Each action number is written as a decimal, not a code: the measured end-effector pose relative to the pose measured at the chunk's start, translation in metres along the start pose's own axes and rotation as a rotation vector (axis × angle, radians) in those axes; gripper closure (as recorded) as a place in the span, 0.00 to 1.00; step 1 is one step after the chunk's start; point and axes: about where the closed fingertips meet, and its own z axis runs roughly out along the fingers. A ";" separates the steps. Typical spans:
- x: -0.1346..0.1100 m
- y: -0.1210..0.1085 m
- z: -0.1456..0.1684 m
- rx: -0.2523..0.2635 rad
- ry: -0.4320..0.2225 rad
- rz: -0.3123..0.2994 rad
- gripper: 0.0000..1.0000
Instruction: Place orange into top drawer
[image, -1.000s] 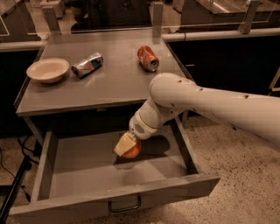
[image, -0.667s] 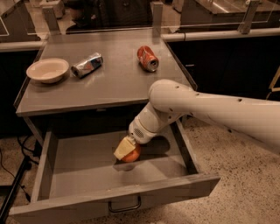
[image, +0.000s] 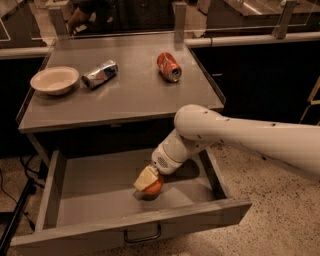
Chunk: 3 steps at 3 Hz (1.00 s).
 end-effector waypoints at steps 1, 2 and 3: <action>0.028 0.003 0.019 -0.014 0.001 0.045 1.00; 0.029 -0.004 0.019 -0.011 -0.008 0.035 1.00; 0.021 -0.008 0.016 -0.017 -0.011 0.020 1.00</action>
Offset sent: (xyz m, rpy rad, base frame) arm -0.0256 -0.0118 -0.0367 0.0140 0.0441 -0.0522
